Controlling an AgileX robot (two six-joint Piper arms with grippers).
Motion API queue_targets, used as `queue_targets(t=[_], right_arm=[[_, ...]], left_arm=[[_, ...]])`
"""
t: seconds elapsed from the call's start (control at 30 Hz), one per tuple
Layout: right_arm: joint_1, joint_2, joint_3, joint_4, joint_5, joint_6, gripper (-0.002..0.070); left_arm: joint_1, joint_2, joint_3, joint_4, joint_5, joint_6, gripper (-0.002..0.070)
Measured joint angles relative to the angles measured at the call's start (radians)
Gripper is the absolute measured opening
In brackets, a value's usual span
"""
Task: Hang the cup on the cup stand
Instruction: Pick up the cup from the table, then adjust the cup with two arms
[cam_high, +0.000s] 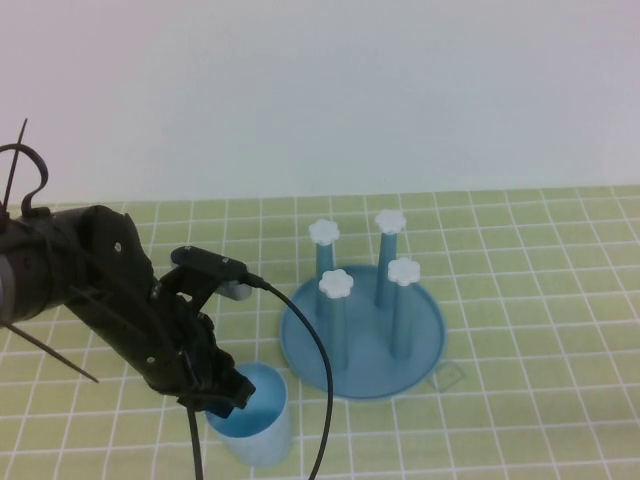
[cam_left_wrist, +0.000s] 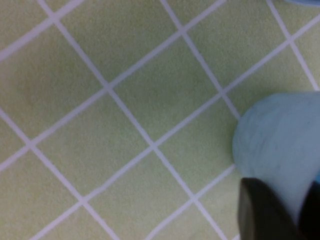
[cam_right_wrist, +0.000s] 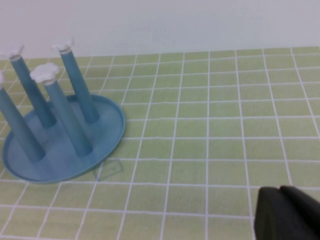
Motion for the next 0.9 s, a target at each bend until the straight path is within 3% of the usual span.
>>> queue_targets(t=[0.13,0.33,0.53,0.7,0.9], right_arm=[[0.0,0.0,0.0,0.026,-0.006,-0.042,-0.0002],[0.0,0.0,0.0,0.128,-0.039,-0.164,-0.0002],[0.0,0.0,-0.013,0.246,-0.034,-0.306,-0.0002],[0.0,0.001,-0.096,0.3,0.065,-0.422,-0.0001],[0.0,0.024,-0.272,0.304,0.272,-0.581,-0.0001]], left_arm=[[0.0,0.0,-0.005,-0.043,0.013,0.002,0.0],[0.0,-0.006,-0.072,-0.049,0.239,0.046,0.0],[0.0,-0.085,-0.135,-0.16,0.402,0.113,0.0],[0.0,-0.186,-0.21,-0.361,0.408,0.153,0.0],[-0.028,-0.234,-0.236,-0.818,0.3,0.311,0.0]])
